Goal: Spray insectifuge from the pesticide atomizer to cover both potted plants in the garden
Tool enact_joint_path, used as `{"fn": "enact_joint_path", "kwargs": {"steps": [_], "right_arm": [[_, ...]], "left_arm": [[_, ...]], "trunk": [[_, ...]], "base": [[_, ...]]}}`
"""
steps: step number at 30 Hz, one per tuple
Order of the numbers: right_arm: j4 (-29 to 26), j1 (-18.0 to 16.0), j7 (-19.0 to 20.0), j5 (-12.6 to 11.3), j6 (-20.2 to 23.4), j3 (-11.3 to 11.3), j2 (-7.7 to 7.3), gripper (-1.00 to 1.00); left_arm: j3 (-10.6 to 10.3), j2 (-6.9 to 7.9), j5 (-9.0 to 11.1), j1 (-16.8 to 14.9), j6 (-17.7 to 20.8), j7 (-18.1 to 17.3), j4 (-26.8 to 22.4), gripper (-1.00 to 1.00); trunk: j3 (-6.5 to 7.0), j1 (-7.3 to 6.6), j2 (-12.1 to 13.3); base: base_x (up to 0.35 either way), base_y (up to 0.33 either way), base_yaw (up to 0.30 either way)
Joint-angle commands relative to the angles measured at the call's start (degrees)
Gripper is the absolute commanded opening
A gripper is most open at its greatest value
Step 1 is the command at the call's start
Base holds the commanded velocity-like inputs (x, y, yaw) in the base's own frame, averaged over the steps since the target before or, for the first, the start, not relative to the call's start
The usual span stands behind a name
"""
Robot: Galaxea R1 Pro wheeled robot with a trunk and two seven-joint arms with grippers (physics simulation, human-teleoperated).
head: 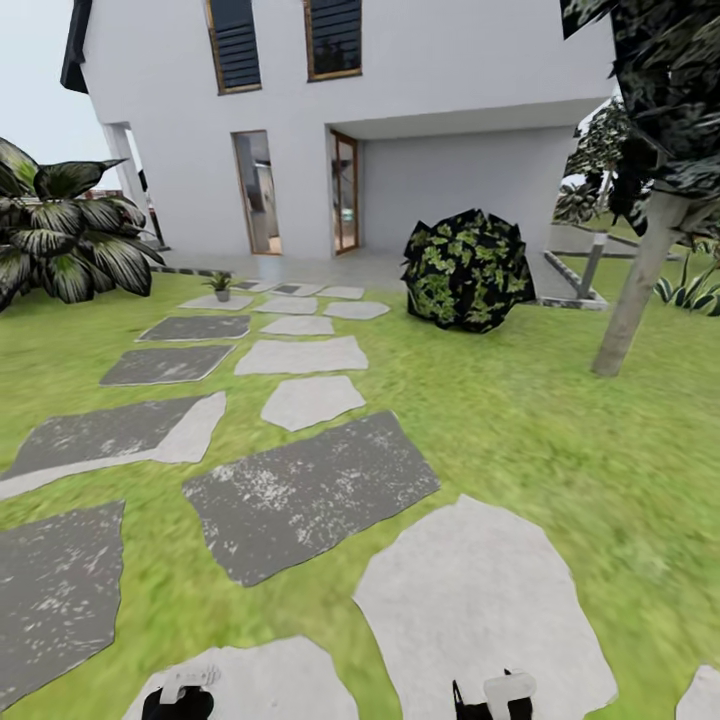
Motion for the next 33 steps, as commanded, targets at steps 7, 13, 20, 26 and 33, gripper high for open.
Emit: {"fn": "enact_joint_path", "kwargs": {"steps": [7, 13, 20, 26, 33], "right_arm": [[0.03, -0.02, -0.13, 0.63, -0.22, -0.44, 0.06, 1.00], [-0.03, -0.03, -0.10, 0.64, -0.22, -0.44, 0.02, 1.00], [-0.08, -0.03, -0.26, 0.62, -0.22, -0.52, -0.02, 1.00], [-0.05, -0.03, -0.28, 0.55, -0.22, -0.50, 0.02, 1.00], [-0.04, 0.00, -0.28, 0.63, -0.22, -0.46, 0.02, 1.00]], "left_arm": [[-0.28, -0.04, 0.59, -0.05, -0.12, -0.32, 0.18, -1.00], [-0.30, -0.08, 0.59, -0.04, -0.12, -0.32, 0.31, -1.00], [-0.30, -0.06, 0.59, -0.08, -0.13, -0.32, 0.39, -1.00], [-0.30, -0.08, 0.59, -0.04, -0.18, -0.32, 0.50, -1.00], [-0.26, -0.08, 0.59, -0.04, -0.15, -0.32, 0.51, -1.00]], "trunk": [[0.04, 0.02, -0.02], [0.04, 0.02, -0.02], [0.04, 0.02, -0.02], [0.04, 0.02, -0.02], [0.04, 0.02, -0.02]], "base": [[0.301, 0.139, 0.049], [0.309, 0.115, 0.001], [0.312, 0.108, 0.000], [0.319, 0.101, 0.053], [0.322, 0.098, 0.259]]}}
